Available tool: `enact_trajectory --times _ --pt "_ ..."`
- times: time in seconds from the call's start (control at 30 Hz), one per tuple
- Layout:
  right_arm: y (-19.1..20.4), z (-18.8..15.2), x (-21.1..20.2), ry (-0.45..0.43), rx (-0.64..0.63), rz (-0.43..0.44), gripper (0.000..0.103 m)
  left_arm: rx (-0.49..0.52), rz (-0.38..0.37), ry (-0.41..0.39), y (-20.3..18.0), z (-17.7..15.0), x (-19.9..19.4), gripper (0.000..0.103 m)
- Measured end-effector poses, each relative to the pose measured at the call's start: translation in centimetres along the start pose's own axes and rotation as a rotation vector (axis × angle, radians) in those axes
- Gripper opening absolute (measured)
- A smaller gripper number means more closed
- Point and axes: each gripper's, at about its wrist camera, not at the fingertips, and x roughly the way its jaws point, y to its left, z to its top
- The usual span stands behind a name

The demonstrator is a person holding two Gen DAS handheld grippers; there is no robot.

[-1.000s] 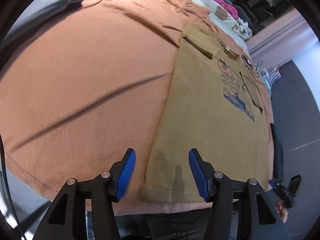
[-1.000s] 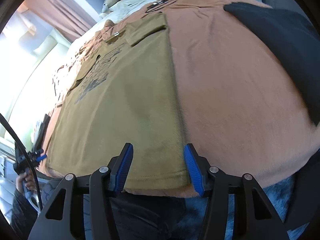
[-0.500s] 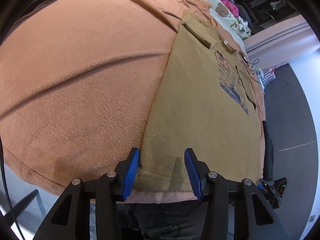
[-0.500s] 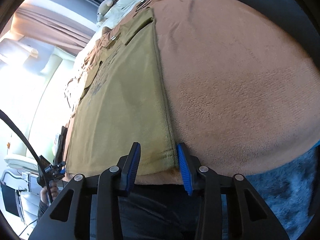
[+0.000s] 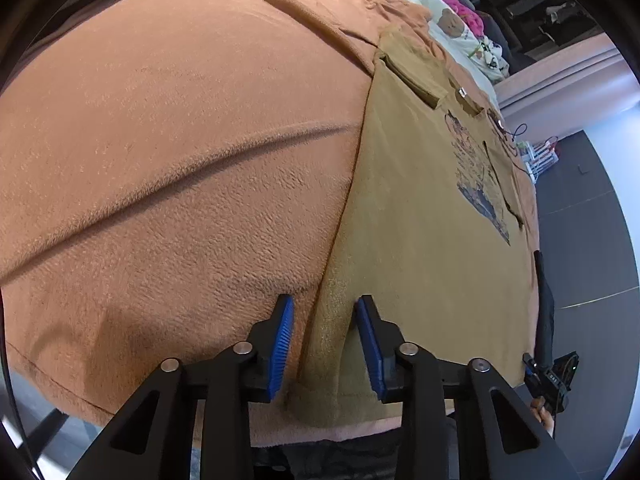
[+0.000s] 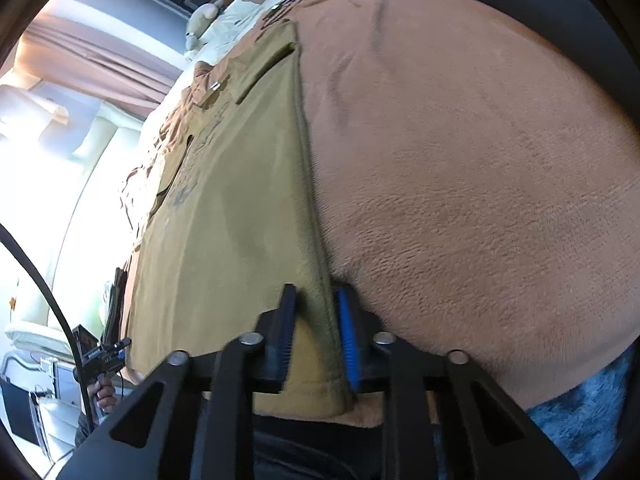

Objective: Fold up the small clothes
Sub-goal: 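Close both grippers on the T-shirt hem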

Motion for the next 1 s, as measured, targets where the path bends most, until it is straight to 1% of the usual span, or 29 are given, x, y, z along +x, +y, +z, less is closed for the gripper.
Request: enact_trajectory --times 0.03,0.1,0.17,0.23,0.33,0.43,0.53,0.67,0.73,0.83,1.0 --pt "0.0 0.0 -0.1 0.002 -0.001 -0.001 0.007 0.005 0.011 0.002 -0.1 0.0 0.0 0.029" --pt "-0.1 0.0 -0.6 0.005 -0.004 0.007 0.002 0.015 0.029 0.006 -0.1 -0.1 0.0 0.019" --pt "-0.2 0.2 -1.5 -0.013 0.000 0.026 0.000 0.002 0.023 0.009 0.3 -0.1 -0.2 0.016" --pt "-0.4 0.1 -2.6 -0.044 0.008 0.056 0.000 -0.013 0.005 0.009 0.6 -0.2 -0.5 0.015" --pt "-0.8 -0.4 -3.3 -0.054 0.003 0.087 0.000 -0.015 -0.005 0.015 0.8 -0.4 -0.7 0.015" --pt "-1.3 -1.0 -2.8 -0.015 -0.008 0.094 0.000 -0.034 -0.027 0.018 1.2 -0.5 -0.7 0.015" --pt "-2.1 -1.4 -2.2 0.031 0.010 0.057 0.001 -0.062 -0.048 0.030 1.7 -0.5 -0.7 0.015" --pt "-2.9 -1.9 -2.7 0.029 0.041 0.098 0.001 -0.095 -0.098 0.087 2.1 -0.8 -0.6 0.016" --pt "-3.3 -1.8 -2.9 0.025 0.065 0.121 0.001 -0.098 -0.108 0.096 2.2 -0.9 -0.6 0.016" --pt "-4.2 -2.3 -2.8 0.017 0.097 0.156 0.001 -0.100 -0.117 0.099 2.2 -1.0 -0.7 0.016" --pt "-4.8 -2.1 -1.6 0.021 0.116 0.170 0.002 -0.136 -0.152 0.078 2.5 -0.4 -0.1 0.018"
